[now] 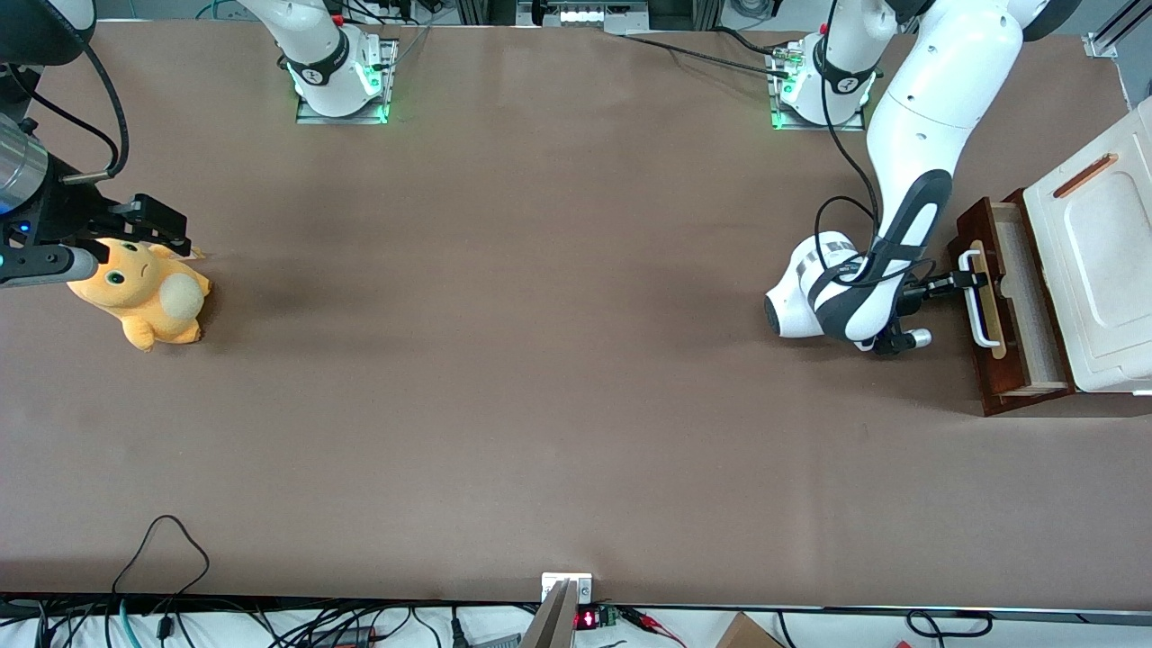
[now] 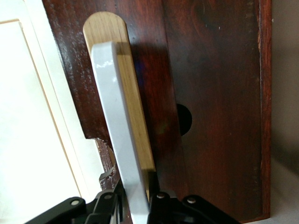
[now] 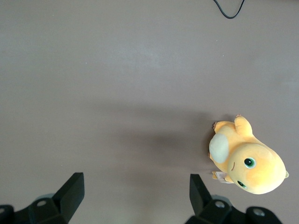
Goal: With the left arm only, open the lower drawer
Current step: 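Pull the gripped handle away from the cabinet, sliding the drawer out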
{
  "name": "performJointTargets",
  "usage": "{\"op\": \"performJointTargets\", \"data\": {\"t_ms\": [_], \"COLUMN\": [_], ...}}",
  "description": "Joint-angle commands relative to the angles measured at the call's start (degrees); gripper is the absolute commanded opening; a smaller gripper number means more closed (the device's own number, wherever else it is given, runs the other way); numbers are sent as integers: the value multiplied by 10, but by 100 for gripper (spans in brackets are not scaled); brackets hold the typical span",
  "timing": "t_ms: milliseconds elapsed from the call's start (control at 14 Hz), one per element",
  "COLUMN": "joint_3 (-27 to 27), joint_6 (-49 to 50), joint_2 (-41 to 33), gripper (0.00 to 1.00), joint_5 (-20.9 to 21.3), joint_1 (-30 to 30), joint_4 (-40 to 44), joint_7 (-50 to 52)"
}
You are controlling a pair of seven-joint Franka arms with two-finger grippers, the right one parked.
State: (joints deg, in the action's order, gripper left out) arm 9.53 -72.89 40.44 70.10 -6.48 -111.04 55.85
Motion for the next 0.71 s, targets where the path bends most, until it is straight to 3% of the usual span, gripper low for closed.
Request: {"op": "performJointTargets", "data": {"t_ms": [0, 643], "joint_3": [-1, -6], "joint_6": [31, 44], "joint_2": [2, 10], "gripper": [18, 18], "joint_5": [-38, -73], "joint_1": [-28, -63], "joint_4": [0, 9], "joint_7": [5, 20]}}
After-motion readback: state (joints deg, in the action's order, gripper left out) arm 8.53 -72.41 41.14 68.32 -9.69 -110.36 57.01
